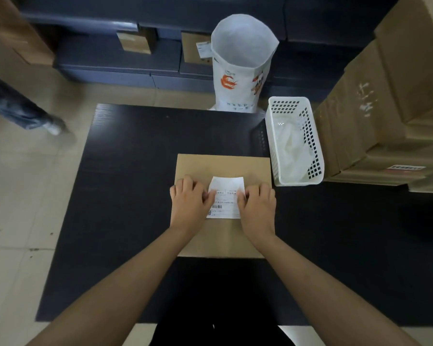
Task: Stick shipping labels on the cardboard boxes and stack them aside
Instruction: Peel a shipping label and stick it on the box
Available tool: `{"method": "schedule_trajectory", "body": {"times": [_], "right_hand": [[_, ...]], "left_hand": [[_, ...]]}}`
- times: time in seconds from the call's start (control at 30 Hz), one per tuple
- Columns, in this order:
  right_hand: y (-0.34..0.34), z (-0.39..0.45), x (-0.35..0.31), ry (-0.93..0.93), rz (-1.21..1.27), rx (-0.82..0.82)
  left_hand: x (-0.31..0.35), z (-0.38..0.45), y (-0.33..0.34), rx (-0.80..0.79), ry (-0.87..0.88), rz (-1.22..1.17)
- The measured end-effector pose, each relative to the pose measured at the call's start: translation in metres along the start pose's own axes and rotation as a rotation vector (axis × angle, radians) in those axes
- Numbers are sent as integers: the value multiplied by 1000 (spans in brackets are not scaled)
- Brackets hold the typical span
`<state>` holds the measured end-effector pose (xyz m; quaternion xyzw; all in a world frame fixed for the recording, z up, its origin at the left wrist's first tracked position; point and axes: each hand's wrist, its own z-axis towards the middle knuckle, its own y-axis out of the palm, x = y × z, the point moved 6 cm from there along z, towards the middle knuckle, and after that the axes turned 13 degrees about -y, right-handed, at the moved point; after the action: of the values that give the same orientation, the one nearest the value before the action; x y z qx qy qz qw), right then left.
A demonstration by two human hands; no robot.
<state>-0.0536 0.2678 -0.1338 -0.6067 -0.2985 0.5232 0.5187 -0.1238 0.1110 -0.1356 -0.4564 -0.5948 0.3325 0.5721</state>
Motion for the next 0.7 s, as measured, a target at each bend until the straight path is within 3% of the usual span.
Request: {"method": "schedule_trajectory", "body": {"times": [0.27, 0.3, 0.37, 0.43, 0.47, 0.57, 0.7], "right_hand": [[-5, -4, 2, 48, 108, 119], [-10, -4, -2, -5, 97, 173], [-16, -2, -20, -286, 107, 254], [-5, -1, -32, -539, 141, 175], [4, 0, -31, -581, 143, 81], [29, 0, -22, -571, 89, -161], [35, -1, -19, -541, 28, -231]], "left_hand": [[-2, -2, -4, 95, 52, -3], [4, -6, -8, 146, 114, -30], [20, -18, -8, 177, 338, -71], [31, -28, 4, 72, 511, -47], [32, -29, 11, 5, 537, -3], [24, -24, 25, -103, 514, 154], [23, -26, 29, -120, 490, 258]]}}
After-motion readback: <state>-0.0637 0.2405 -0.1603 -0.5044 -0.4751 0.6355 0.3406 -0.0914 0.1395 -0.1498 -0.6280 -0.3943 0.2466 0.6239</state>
